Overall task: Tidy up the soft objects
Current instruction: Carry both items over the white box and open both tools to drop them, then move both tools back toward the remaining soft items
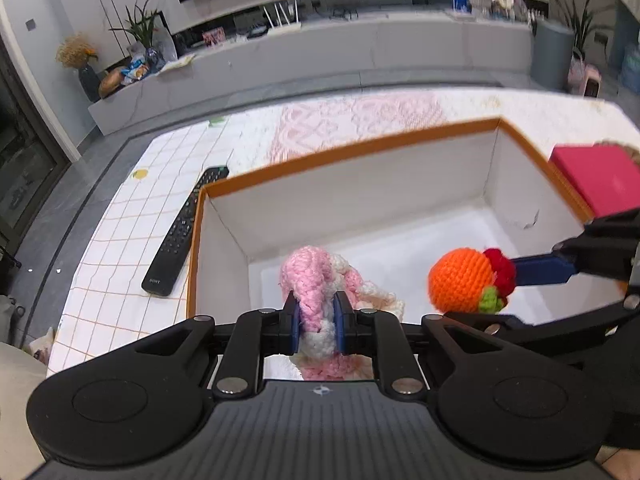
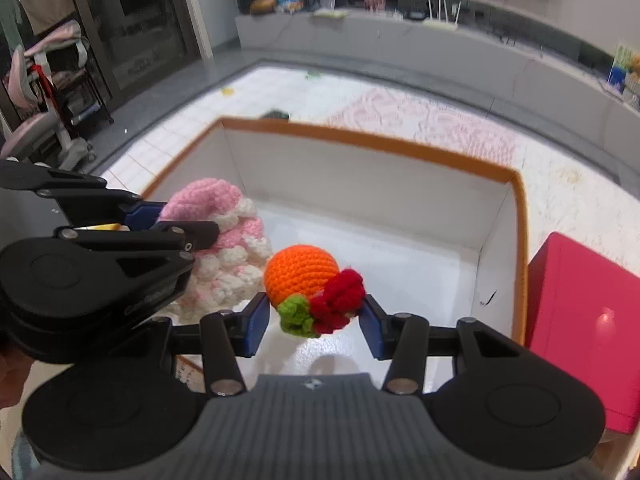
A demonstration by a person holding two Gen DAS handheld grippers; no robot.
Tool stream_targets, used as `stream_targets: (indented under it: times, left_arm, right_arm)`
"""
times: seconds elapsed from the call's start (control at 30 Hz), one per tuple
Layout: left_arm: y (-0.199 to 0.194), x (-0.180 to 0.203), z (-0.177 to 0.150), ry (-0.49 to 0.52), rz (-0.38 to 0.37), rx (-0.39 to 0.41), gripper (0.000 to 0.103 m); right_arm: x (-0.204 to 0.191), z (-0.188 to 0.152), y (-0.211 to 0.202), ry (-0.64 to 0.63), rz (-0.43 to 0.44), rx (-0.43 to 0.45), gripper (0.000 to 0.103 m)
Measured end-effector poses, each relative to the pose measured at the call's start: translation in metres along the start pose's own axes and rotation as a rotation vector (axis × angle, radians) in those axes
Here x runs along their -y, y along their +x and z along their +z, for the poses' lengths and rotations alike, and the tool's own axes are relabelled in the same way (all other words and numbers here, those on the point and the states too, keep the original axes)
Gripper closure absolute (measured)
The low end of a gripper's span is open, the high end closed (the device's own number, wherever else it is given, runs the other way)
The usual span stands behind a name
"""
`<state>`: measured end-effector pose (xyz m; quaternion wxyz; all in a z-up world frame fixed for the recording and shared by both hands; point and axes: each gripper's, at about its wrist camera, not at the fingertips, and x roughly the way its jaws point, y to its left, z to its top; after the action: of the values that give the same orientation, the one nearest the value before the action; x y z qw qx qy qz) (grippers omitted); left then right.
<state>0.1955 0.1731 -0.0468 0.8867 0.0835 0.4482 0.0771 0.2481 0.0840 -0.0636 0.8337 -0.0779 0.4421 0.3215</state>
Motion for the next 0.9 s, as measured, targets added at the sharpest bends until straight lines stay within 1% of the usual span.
stream_targets:
  times: [0.1,0.2,0.3,0.43,0.47,0.53,0.6,0.63,0.67,0.7,0.73,0.9]
  left_arm:
    - [0.008,0.0,-0.002,0.006,0.011,-0.032,0.085]
    - [0.013,0.001,-0.006,0.013,0.008,-0.054,0.084]
    - [0.013,0.001,-0.008,0.011,0.007,-0.069,0.084]
    - [0.015,-0.004,-0.008,-0.016,-0.005,-0.085,0.079]
    - [0.014,-0.005,-0.008,-0.014,-0.003,-0.084,0.078]
    - [0.012,-0.005,-0.009,-0.012,0.003,-0.078,0.074]
    - [0.008,-0.007,-0.009,-0.016,0.012,-0.067,0.073]
    - [0.006,-0.007,-0.009,-0.016,0.02,-0.06,0.069]
    - [0.003,-0.008,-0.009,-0.019,0.024,-0.054,0.065]
    - [0.0,-0.009,-0.009,-0.025,0.024,-0.045,0.056]
    - [-0.003,-0.01,-0.01,-0.03,0.021,-0.034,0.051]
    - [-0.022,-0.012,-0.01,-0.061,0.002,0.018,0.049]
  right_arm:
    - [0.002,0.0,0.01,0.004,-0.009,-0.054,0.054]
    - [0.002,-0.001,0.018,-0.004,-0.025,-0.087,0.054]
    - [0.001,-0.002,0.023,-0.01,-0.029,-0.099,0.055]
    - [0.0,-0.002,0.029,-0.024,-0.04,-0.106,0.054]
    - [0.0,-0.001,0.03,-0.026,-0.042,-0.104,0.054]
    - [0.0,-0.001,0.027,-0.027,-0.045,-0.103,0.054]
    - [-0.001,-0.002,0.025,-0.03,-0.048,-0.1,0.052]
    - [-0.003,-0.001,0.026,-0.032,-0.051,-0.099,0.049]
    - [-0.003,-0.001,0.024,-0.035,-0.055,-0.094,0.044]
    - [-0.004,-0.001,0.023,-0.037,-0.059,-0.087,0.041]
    - [-0.005,-0.001,0.021,-0.039,-0.064,-0.079,0.041]
    - [-0.006,-0.003,0.001,-0.045,-0.083,-0.035,0.04]
